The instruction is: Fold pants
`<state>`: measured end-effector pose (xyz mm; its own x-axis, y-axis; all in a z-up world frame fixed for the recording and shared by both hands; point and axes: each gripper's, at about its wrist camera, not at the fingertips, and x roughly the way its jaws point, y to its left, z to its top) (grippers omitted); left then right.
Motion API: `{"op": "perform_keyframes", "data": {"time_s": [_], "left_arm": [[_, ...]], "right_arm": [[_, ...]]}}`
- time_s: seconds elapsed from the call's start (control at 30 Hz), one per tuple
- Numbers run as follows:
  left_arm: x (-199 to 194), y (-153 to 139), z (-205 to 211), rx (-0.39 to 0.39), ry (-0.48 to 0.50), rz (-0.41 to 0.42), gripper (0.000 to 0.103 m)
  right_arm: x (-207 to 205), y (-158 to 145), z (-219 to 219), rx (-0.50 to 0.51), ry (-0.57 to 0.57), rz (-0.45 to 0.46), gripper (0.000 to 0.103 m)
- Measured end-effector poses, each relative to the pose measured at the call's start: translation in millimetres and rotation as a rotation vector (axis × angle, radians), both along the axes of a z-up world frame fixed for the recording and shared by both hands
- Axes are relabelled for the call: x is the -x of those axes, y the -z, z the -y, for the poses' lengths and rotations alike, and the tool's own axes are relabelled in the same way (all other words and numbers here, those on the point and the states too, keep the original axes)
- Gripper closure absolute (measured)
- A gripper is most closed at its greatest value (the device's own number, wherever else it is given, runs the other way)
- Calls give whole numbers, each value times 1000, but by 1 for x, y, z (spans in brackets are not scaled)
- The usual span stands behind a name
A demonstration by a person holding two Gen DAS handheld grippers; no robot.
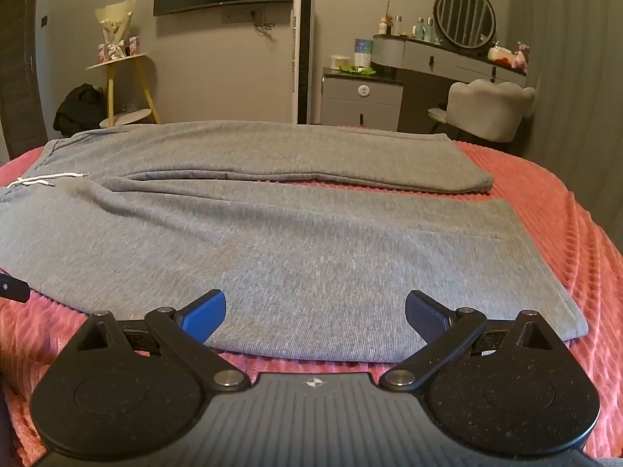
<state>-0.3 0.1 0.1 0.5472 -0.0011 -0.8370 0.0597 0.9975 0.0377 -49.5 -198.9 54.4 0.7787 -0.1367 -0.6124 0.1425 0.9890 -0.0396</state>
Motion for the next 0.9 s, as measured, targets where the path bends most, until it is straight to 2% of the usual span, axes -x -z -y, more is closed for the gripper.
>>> {"op": "perform_keyframes", "data": {"time_s": [0.9], "left_arm": [[0,4,-1,10,-9,-17,0]], "right_arm": [[-3,2,2,-5,2,-2,4]]}}
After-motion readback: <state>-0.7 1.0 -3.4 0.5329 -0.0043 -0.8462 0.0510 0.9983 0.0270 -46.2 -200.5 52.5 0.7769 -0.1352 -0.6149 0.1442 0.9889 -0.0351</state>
